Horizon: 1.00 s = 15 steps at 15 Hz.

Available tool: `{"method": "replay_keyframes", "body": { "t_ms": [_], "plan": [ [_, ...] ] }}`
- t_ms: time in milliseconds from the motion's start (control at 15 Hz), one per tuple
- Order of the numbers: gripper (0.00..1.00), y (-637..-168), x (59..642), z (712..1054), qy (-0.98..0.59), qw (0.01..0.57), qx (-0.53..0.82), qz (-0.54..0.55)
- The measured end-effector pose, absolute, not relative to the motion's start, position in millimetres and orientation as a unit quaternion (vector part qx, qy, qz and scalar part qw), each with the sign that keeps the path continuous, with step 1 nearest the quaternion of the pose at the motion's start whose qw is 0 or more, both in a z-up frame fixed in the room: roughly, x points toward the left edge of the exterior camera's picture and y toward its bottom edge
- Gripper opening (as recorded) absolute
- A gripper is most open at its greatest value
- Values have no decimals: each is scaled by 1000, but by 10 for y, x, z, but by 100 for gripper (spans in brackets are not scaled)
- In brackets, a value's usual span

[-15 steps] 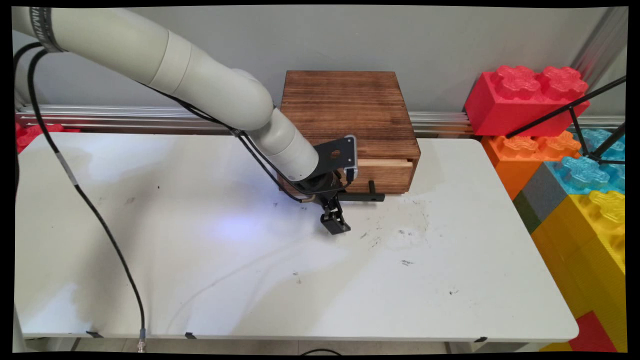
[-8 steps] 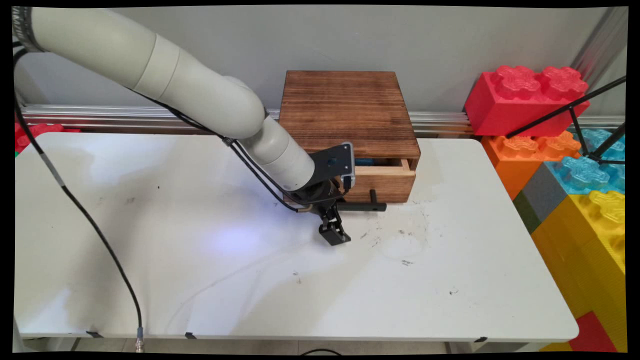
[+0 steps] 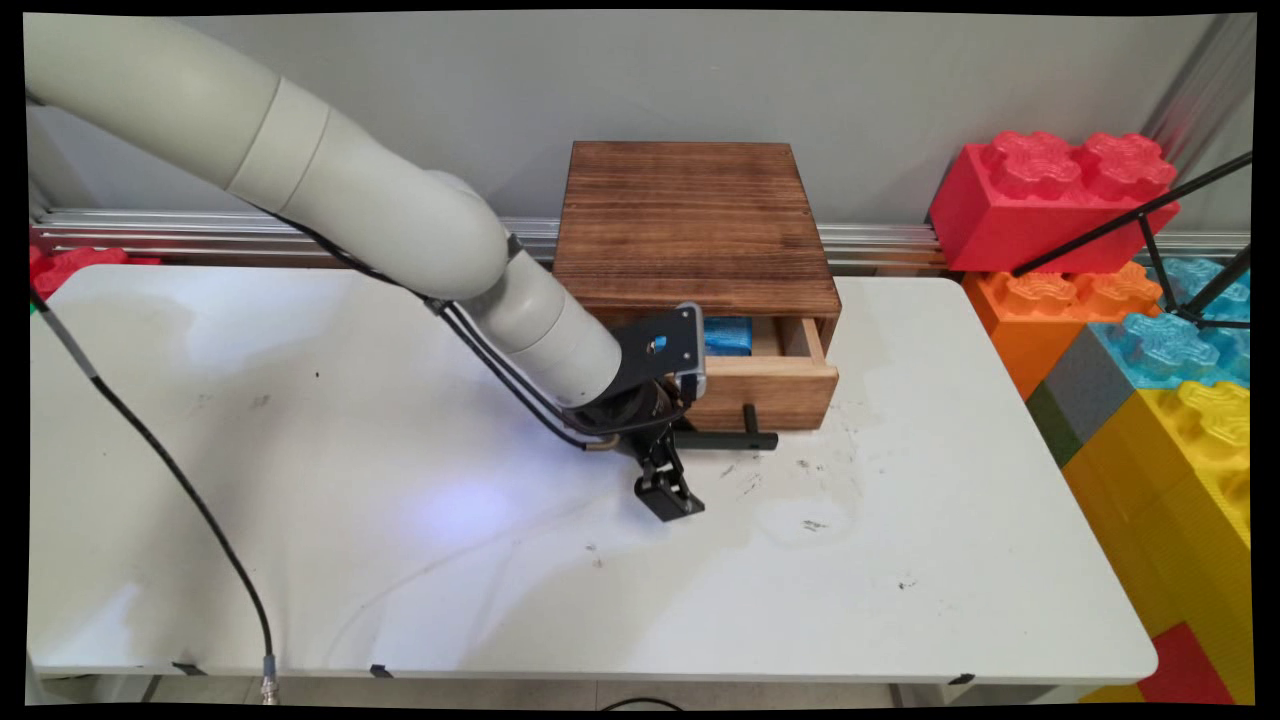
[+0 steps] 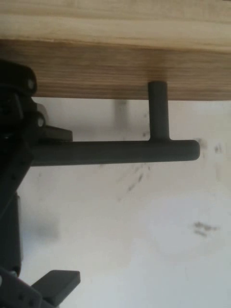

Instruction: Open the drawer

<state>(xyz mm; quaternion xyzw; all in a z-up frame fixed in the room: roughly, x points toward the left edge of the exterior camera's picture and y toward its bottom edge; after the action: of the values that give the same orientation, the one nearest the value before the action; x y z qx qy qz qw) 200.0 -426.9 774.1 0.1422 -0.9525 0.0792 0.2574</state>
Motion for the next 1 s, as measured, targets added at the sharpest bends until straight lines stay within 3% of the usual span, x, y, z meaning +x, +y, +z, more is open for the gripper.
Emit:
{"method": "replay_keyframes", "body": {
  "t_ms": [1000],
  "plan": [
    [100, -3717, 1939, 7689, -947, 284, 137, 52]
  ]
}}
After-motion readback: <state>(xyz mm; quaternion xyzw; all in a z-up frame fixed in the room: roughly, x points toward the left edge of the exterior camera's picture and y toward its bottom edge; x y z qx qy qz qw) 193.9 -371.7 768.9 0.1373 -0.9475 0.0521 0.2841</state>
